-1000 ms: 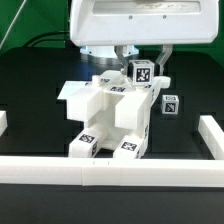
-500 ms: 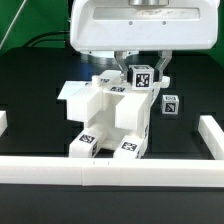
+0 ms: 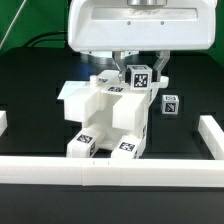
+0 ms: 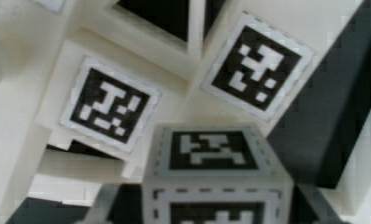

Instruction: Assemble chair

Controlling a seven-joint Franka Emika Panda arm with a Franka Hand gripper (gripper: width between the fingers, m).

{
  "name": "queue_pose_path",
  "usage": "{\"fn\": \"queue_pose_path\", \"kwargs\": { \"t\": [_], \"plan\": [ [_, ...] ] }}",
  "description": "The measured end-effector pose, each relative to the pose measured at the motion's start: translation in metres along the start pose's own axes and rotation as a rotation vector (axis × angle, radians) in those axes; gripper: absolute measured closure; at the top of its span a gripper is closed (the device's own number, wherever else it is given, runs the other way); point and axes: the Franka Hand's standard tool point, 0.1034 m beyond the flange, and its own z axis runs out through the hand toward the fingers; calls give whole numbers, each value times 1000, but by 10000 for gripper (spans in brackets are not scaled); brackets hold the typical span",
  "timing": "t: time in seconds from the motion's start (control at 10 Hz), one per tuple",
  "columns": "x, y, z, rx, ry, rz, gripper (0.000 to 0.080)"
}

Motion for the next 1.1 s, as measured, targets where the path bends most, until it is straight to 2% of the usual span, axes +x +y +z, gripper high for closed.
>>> {"fn": "queue_pose_path", "kwargs": {
  "t": [0.3,1.1],
  "plan": [
    [0,0,0,1,0,53,515],
    [0,-1,0,10,0,546,515]
  ]
}}
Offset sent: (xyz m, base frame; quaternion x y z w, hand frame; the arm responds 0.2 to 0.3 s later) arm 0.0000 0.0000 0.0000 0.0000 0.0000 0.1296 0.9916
